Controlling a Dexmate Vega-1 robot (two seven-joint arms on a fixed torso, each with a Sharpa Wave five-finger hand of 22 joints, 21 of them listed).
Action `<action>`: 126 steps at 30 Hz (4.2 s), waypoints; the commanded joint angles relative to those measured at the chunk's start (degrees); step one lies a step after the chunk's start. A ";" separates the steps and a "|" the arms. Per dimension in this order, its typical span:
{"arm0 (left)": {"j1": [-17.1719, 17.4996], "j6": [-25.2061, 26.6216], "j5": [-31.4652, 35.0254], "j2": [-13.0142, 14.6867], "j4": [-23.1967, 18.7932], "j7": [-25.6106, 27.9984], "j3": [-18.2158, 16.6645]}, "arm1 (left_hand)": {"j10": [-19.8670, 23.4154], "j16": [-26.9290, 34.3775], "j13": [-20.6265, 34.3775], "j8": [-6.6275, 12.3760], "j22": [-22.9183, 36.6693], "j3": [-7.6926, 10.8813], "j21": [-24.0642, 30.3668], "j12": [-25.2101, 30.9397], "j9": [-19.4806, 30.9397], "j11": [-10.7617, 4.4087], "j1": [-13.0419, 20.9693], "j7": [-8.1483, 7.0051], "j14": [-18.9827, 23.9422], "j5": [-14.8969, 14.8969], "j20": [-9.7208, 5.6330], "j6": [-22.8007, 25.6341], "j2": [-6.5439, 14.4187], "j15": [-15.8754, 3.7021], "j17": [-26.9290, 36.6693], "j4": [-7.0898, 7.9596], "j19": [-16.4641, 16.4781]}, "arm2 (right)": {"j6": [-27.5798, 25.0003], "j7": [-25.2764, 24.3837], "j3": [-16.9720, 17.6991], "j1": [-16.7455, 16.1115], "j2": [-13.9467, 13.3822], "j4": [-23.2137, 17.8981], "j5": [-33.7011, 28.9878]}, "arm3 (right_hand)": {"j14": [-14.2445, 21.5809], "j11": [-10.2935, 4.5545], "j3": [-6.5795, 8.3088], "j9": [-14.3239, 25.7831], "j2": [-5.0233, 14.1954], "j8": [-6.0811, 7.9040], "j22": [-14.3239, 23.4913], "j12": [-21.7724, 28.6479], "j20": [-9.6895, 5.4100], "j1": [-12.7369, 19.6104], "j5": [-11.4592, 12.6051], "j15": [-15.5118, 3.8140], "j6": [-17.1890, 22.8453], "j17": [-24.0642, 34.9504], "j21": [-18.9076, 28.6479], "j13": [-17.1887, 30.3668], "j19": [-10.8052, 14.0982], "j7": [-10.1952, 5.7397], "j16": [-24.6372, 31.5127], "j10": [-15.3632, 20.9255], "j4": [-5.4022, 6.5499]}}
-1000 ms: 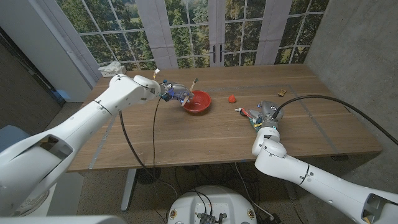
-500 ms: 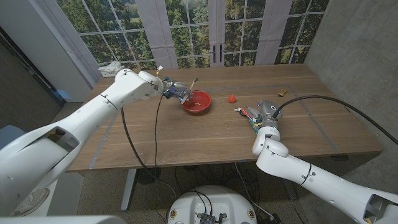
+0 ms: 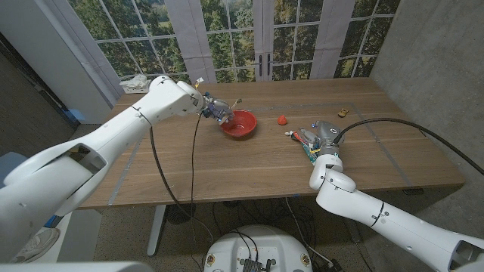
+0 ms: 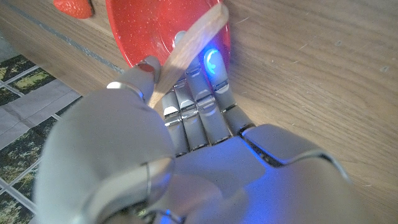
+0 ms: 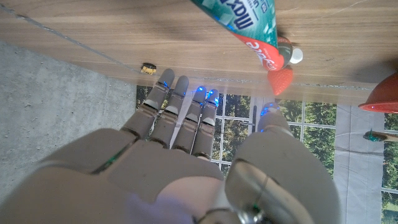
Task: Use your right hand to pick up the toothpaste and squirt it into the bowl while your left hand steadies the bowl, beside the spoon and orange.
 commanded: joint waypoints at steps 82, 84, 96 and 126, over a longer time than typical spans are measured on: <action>-5.20 9.14 8.89 -2.41 -3.68 0.48 9.63 | -25.40 -25.97 -23.48 -0.21 -10.35 -6.03 -9.84 -6.40 -16.76 -0.77 -24.11 -2.40 -20.87 -0.56 0.32 -17.16 -3.82 1.57 -28.00 3.07 -8.37 | 18.57 2.73 9.04 -8.43 -3.64 0.03 -2.08 | 3.75 0.73 0.04 -0.11 3.71 1.27 0.07 1.54 -0.54 -2.13 0.32 -5.85 3.72 -1.44 -0.86 -1.68 0.64 0.48 2.60 5.44 -0.98; -4.37 9.16 8.87 -2.27 -4.57 1.47 8.77 | -26.12 -26.19 -23.62 -0.23 -10.38 -5.74 -10.72 -6.45 -16.78 -0.90 -24.31 -2.49 -21.75 -0.57 0.50 -17.59 -3.75 1.87 -28.28 2.98 -9.16 | 18.47 2.44 8.95 -8.40 -3.40 0.30 -2.52 | 3.60 0.78 0.02 -0.11 3.73 1.25 0.07 1.45 -0.47 -2.18 0.32 -5.79 3.69 -1.47 -0.90 -1.72 0.59 0.54 2.55 5.29 -1.01; 0.77 10.11 10.15 -1.74 -10.38 9.19 4.74 | -34.01 -26.81 -24.49 -0.68 -10.44 -3.47 -20.60 -6.67 -16.94 -0.28 -26.08 -3.51 -30.84 -0.82 5.17 -25.02 -2.69 4.10 -30.39 2.14 -20.64 | 20.14 3.05 10.08 -8.65 -2.80 0.65 -1.56 | 2.00 1.40 -0.36 -0.16 4.04 0.26 0.09 0.21 0.01 -3.27 0.45 -4.62 1.51 -1.61 -1.22 -2.14 0.41 1.07 2.19 2.30 -1.19; 25.82 -30.92 12.55 1.54 -15.20 20.71 -11.41 | -53.97 -27.33 -25.44 -0.68 -10.30 -3.94 -38.71 -6.25 -17.89 -0.13 -33.41 -9.51 -54.37 -0.81 6.85 -45.70 1.65 7.31 -35.05 3.12 -37.98 | 40.95 0.62 16.81 -12.07 -1.57 4.59 6.94 | -14.77 3.31 -1.95 -0.67 6.10 -2.05 -0.24 -0.73 0.05 -11.32 0.46 -1.22 -13.34 -6.21 -5.83 -7.42 -5.60 0.99 -2.35 -16.91 -0.32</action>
